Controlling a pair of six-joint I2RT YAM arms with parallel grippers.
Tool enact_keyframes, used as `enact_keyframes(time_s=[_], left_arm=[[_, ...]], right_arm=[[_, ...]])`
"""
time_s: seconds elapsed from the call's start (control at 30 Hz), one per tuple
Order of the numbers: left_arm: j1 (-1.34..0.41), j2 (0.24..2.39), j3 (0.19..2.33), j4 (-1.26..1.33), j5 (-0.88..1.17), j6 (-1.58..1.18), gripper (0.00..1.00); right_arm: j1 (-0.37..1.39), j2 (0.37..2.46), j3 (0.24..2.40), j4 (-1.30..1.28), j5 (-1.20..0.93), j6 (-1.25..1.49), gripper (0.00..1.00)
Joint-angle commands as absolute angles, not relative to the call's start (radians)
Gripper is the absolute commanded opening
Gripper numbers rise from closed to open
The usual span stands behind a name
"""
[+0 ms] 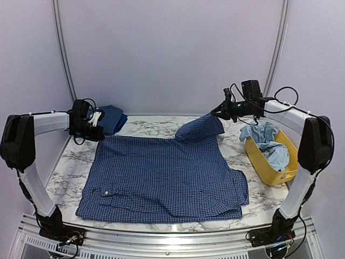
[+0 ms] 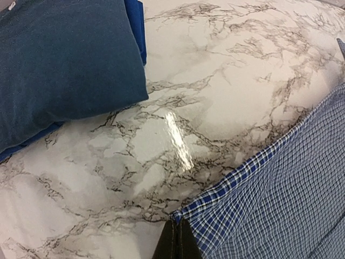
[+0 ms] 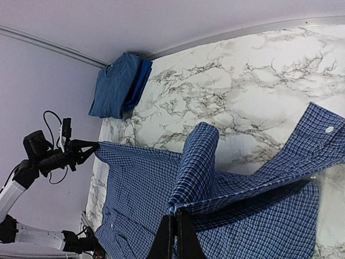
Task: Fold and stack the mixed laundry pile
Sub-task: Pick up the 1/3-folded T-shirt from the center of the board, then fold the 1/3-folded T-shirt at the center of the board.
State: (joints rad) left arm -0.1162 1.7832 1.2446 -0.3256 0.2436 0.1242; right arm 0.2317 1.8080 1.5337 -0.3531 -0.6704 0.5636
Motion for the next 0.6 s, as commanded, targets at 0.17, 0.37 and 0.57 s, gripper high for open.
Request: enact_keyframes(time_s=[0.17,0.37,0.57], left_arm=[[-0.144,1.510,1.010,-0.316,0.169,0.188,0.00],[-0.177,1.391,0.890,-0.318,0.109,0.192,0.00],[-0.220,1.314,0.828,-0.348,0.039,0.199,0.00]], right_arm=[[0.286,1.486,1.323,-0.396,-0.607,0.506,0.00],[0.315,1.300,1.179,-0.473,-0.569,0.482,0.00],[0.363,1.126,1.055,-0.536,-0.519,0.498,0.00]])
